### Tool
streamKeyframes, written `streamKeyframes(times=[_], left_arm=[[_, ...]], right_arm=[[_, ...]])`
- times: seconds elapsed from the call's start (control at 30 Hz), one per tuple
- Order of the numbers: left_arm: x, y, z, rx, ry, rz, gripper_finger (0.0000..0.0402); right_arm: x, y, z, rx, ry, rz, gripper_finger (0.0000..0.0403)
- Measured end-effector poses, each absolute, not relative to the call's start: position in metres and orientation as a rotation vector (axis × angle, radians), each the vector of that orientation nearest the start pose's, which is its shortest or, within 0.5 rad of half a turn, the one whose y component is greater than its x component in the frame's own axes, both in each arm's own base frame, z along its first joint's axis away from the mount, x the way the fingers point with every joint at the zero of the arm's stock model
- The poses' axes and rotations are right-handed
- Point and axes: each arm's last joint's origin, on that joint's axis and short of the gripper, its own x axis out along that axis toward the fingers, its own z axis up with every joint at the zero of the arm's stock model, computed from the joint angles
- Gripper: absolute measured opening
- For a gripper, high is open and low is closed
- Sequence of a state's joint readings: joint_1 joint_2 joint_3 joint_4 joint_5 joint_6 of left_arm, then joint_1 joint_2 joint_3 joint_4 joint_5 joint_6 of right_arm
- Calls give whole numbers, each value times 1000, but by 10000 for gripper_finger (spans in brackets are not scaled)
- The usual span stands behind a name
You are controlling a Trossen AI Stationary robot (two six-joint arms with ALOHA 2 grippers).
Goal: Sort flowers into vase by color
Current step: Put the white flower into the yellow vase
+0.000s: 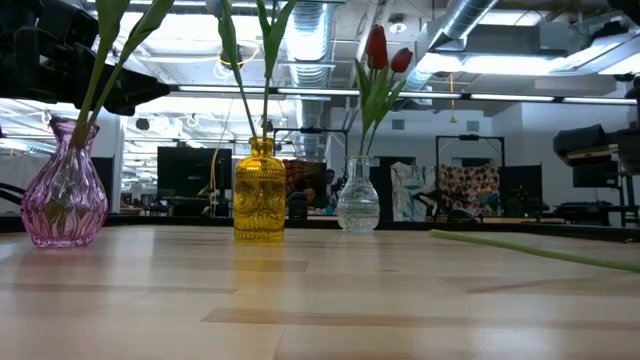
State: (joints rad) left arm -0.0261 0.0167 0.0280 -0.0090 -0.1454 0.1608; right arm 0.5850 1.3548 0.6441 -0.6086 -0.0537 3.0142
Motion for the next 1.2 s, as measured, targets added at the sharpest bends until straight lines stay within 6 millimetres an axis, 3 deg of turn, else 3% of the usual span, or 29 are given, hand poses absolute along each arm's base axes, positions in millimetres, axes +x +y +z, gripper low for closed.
streamKeyframes(times=[0.2, 0.33, 0.77, 1.2], left_arm=[[97, 2, 171, 160, 7, 119, 161], [97, 2, 171, 160, 7, 119, 161], [97, 2, 171, 160, 7, 119, 161], [97, 2, 171, 160, 7, 119, 161]], right_arm=[[174, 116, 153, -2690, -1000, 2142, 220], [174, 116, 152, -2683, -1011, 2163, 243], [170, 114, 150, -2635, -1012, 2243, 245], [179, 119, 132, -2606, -995, 2338, 245]])
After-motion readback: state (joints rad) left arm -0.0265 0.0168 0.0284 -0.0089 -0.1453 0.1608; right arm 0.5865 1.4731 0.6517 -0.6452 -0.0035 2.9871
